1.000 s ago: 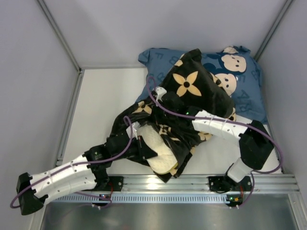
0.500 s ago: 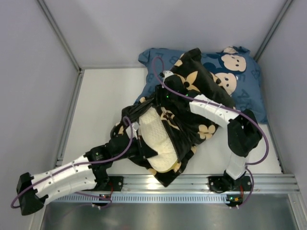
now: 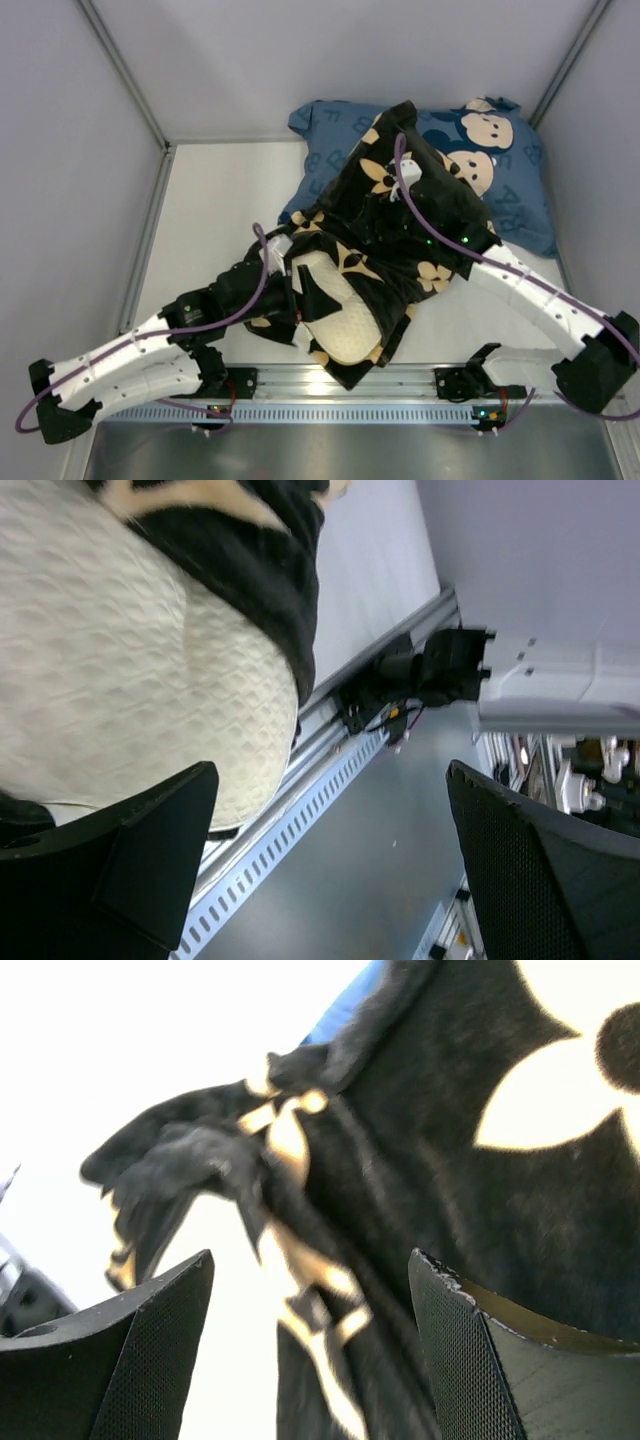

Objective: Remove the pillowcase from the pillow

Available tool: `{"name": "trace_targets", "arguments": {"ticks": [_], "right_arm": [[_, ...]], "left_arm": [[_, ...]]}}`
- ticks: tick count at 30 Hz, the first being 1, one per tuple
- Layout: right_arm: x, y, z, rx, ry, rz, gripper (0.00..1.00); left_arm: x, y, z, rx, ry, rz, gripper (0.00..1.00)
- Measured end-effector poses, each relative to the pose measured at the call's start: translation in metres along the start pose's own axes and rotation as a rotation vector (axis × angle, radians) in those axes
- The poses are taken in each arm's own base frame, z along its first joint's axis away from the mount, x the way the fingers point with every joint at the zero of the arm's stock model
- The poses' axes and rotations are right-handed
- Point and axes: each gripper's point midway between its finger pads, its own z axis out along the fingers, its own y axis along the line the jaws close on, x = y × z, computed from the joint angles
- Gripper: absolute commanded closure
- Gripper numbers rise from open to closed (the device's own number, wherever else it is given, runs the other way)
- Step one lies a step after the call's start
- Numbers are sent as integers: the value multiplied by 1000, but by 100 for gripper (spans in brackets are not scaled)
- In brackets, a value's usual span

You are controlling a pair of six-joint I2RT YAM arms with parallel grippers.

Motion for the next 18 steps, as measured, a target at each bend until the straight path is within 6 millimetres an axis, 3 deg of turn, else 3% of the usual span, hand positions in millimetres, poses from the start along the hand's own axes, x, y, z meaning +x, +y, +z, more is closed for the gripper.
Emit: {"name": "trace_targets", "arguments": {"ticks": [4, 10, 14, 18], "right_arm": [[16, 25, -31, -113, 1, -59, 26], [88, 96, -57, -352, 166, -194, 27], [127, 119, -58, -430, 263, -241, 27], [163, 117, -42, -388, 348, -283, 23]], "left_arm": [[-27, -1, -29, -47, -143, -42, 2], [-34, 58, -63, -258, -318, -230, 2], [-33, 91, -81, -336, -415, -318, 2], [-36, 104, -95, -361, -481, -366, 3]]}}
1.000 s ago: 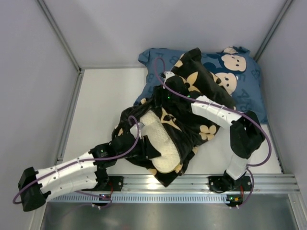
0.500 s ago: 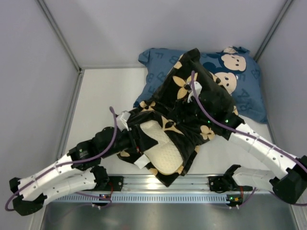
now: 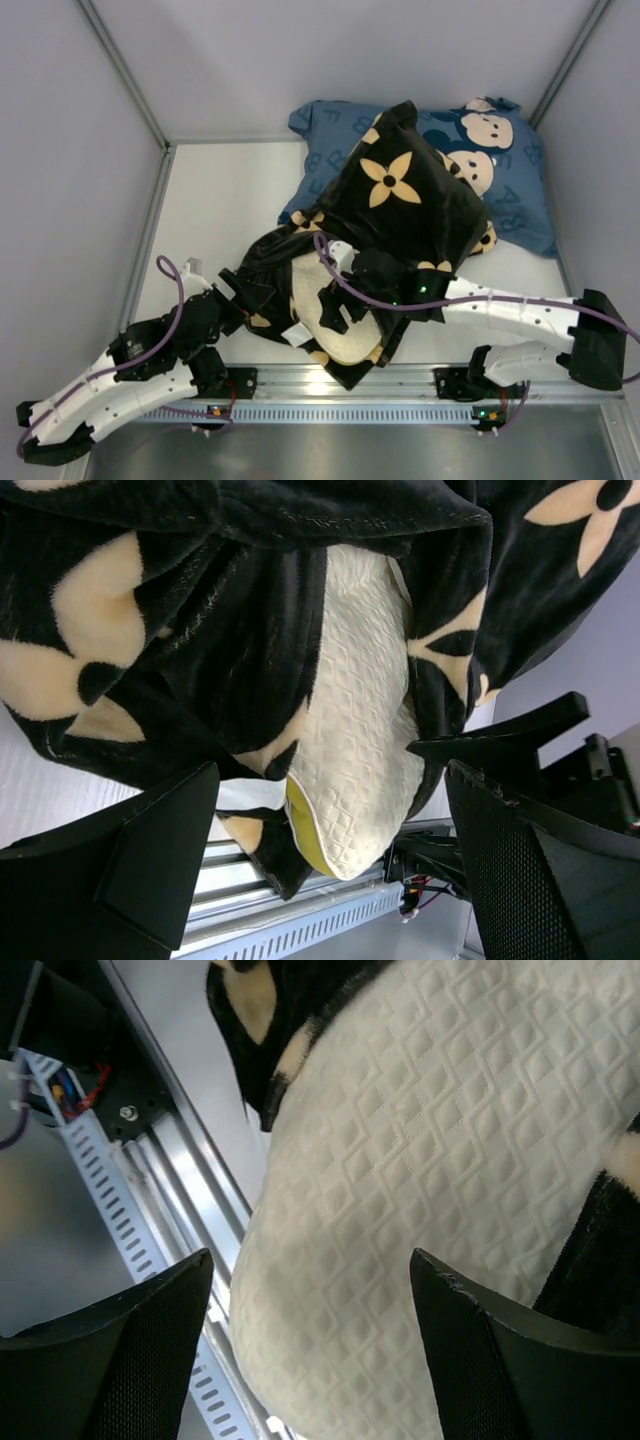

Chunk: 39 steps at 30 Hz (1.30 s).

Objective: Remove the pillowcase from the pillow

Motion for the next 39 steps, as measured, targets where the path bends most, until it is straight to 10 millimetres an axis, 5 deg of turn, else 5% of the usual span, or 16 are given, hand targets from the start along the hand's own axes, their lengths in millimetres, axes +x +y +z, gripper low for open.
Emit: {"name": "trace_targets", "arguments": {"ticks": [7, 14, 17, 18, 20, 29, 39], "right_arm": [[41, -19, 42, 160, 125, -72, 19], [45, -25, 63, 296, 137, -143, 26], [50, -32, 69, 342, 149, -153, 65], [51, -35, 69, 362, 148, -149, 89], [49, -39, 69, 391, 136, -144, 100], [45, -41, 49, 386, 26, -78, 100], [58, -41, 8, 335, -34, -35, 100]], "left_arm": [[-1, 9, 0, -33, -7, 3, 3], [0, 11, 0, -39, -5, 16, 3], [0, 11, 0, -39, -5, 19, 3], [0, 11, 0, -39, -5, 20, 3], [0, 11, 0, -39, -4, 25, 3], [8, 11, 18, -190, 27, 161, 8], [21, -18, 69, -423, 76, 457, 14]]}}
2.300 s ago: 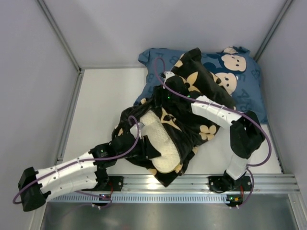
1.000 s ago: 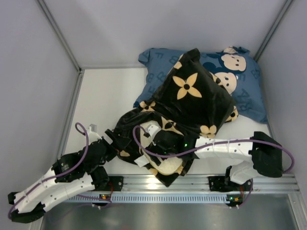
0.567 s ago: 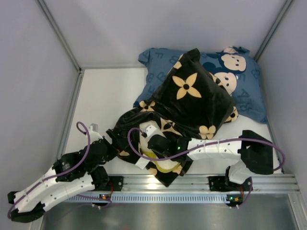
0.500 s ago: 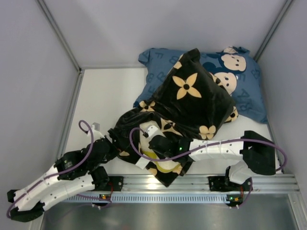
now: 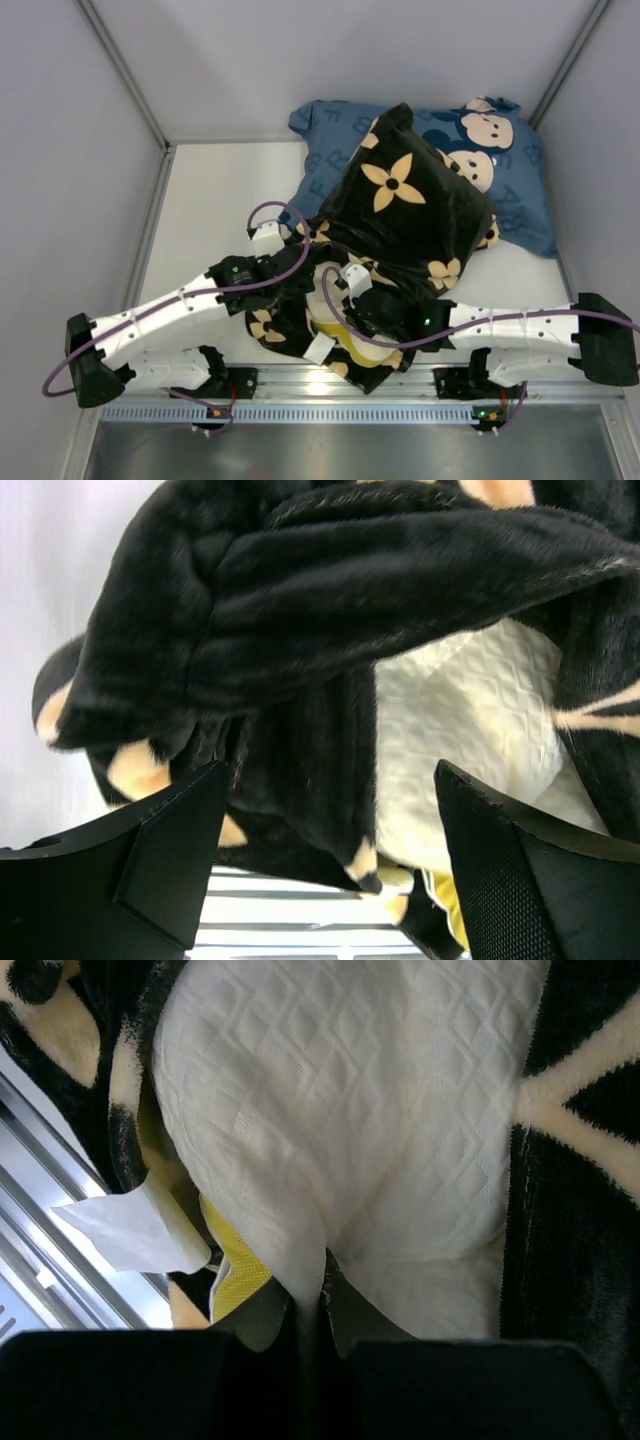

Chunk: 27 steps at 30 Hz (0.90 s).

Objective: Remove the pillowcase from the pillow

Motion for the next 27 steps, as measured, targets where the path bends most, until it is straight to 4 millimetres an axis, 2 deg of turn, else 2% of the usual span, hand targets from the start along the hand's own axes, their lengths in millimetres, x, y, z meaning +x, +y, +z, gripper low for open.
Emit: {"name": "trace_targets", "arguments": {"ticks": [5, 9, 15, 18, 19, 22, 23, 25, 27], "right_arm": [[3, -2, -6, -7, -10, 19, 100], [3, -4, -11, -12, -16, 28, 100], [0, -5, -18, -21, -32, 33, 100], [2, -6, -19, -18, -24, 30, 100], [3, -6, -19, -17, -22, 29, 100], [3, -7, -20, -15, -21, 29, 100], [3, -8, -20, -12, -21, 29, 100], [3, -9, -22, -5, -21, 29, 100], [3, -11, -24, 1, -22, 29, 100]], "left_arm": [[1, -9, 14, -53, 6, 67, 21], [10, -7, 25, -97, 29, 111, 33], [23, -7, 34, -88, 64, 136, 38], [30, -9, 38, -69, 83, 144, 53], [31, -10, 40, -64, 88, 146, 61], [37, -12, 44, -54, 103, 151, 79], [39, -11, 45, -54, 108, 153, 92], [44, -8, 48, -54, 116, 156, 99], [50, -1, 48, -53, 125, 147, 100]]}}
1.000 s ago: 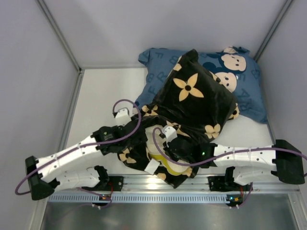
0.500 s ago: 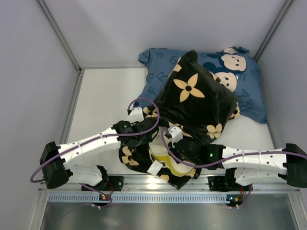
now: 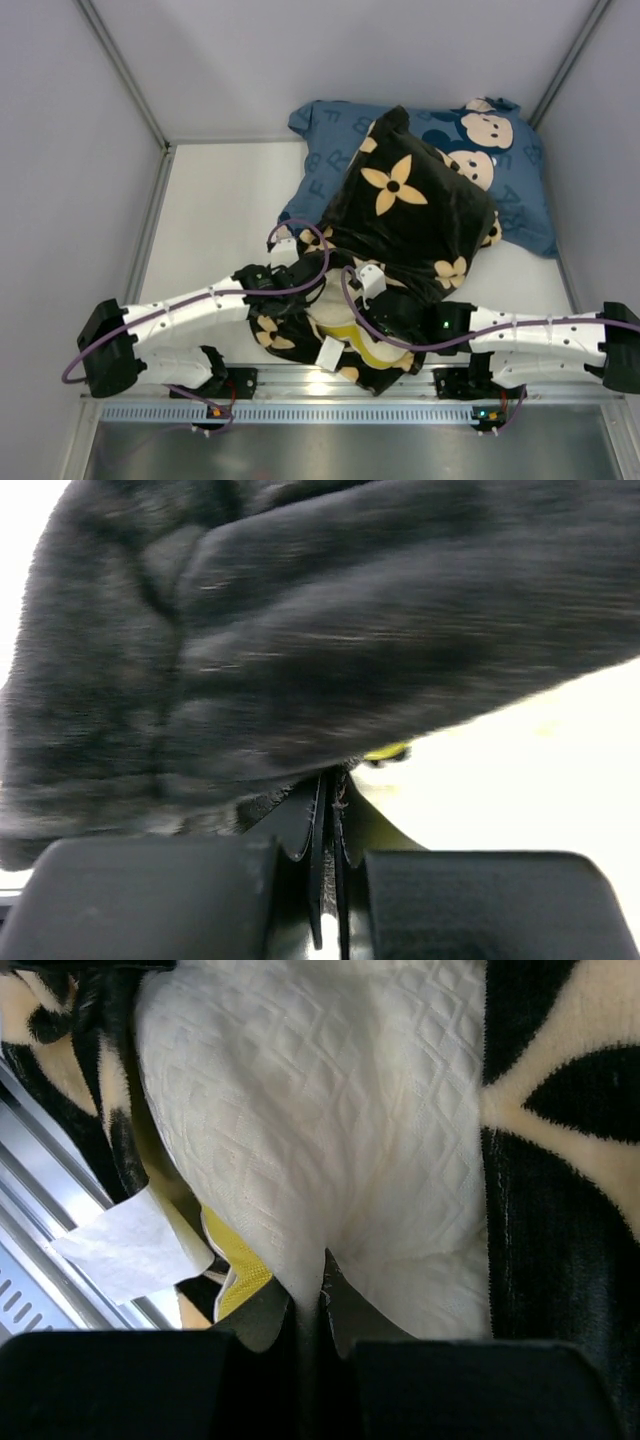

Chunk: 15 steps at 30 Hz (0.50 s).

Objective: Remove the pillowcase from the pillow

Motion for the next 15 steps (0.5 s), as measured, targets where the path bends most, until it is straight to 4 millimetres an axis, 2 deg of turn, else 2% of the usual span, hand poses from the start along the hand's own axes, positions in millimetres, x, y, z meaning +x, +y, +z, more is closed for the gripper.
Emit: {"name": "trace_targets", "arguments": {"ticks": [7, 15], "right_arm": [[-7, -17, -13, 73, -43, 18, 100], [-29, -45, -53, 151, -161, 83, 100]], "left_arm": [[6, 22, -14, 66, -27, -67, 100], [2, 35, -25, 91, -69, -142, 100]]}}
